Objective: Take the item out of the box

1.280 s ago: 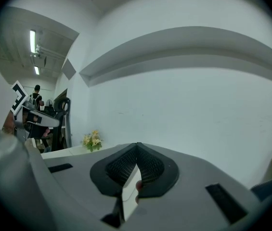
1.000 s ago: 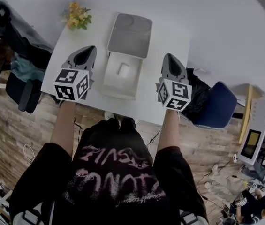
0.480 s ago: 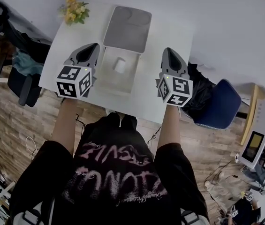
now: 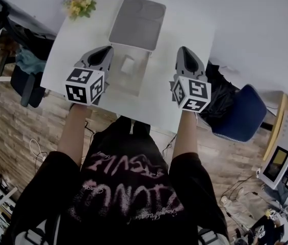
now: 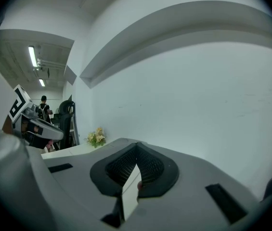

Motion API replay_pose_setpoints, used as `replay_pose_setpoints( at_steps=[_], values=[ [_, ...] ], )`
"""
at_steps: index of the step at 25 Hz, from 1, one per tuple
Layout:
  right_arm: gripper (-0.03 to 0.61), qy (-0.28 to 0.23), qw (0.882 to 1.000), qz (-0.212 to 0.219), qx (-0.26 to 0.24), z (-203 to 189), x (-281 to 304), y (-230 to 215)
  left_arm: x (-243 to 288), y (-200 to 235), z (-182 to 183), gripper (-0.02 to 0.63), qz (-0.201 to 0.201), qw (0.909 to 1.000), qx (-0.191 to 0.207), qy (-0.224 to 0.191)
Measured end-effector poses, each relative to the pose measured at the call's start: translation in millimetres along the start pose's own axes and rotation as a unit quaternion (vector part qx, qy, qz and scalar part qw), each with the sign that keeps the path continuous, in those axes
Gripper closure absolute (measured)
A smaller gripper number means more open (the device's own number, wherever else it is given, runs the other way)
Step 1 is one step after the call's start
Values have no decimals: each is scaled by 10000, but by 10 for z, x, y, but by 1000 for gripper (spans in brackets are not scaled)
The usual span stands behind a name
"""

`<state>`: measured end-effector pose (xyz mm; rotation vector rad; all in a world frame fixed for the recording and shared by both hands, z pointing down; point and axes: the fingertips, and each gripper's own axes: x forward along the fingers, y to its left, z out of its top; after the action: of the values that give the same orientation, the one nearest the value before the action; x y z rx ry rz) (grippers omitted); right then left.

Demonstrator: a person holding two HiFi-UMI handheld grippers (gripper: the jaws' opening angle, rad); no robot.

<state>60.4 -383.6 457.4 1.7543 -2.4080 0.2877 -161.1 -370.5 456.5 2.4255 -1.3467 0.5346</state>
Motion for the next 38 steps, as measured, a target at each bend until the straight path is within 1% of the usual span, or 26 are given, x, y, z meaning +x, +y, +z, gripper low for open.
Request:
replay_pose_setpoints(
  at_steps=[7, 9, 12, 16, 20, 23, 26, 31, 38],
  values=[
    [569, -2, 10000, 47, 41, -56, -51, -74, 185, -240, -254, 607, -156, 9983, 15, 561],
    [569, -17, 10000, 36, 49, -49, -72, -115, 253, -316, -348, 540, -249, 9967, 15, 776],
    [569, -16, 10000, 39, 51, -54, -86, -136, 329, -374, -500, 517, -269, 9934, 20, 1118],
    [569, -32, 9999, 58, 89, -53, -110, -177, 425, -447, -754, 452, -305, 9837, -106, 1766],
    [569, 0, 9999, 80, 79, -86, -119, -194, 487, -456, -967, 416, -236, 9756, -97, 2181],
    [569, 11, 9999, 75, 86, -101, -125, -201, 556, -438, -1118, 407, -189, 9694, -141, 2444],
    [569, 4, 9999, 84, 74, -93, -109, -180, 612, -397, -1286, 396, -157, 9607, -212, 2762],
    [569, 77, 9999, 69, 66, -147, -111, -208, 692, -404, -1458, 374, -135, 9487, -241, 3150],
    [569, 149, 9999, 4, 87, -198, -107, -297, 820, -376, -1571, 356, -24, 9388, -188, 3440]
  ],
)
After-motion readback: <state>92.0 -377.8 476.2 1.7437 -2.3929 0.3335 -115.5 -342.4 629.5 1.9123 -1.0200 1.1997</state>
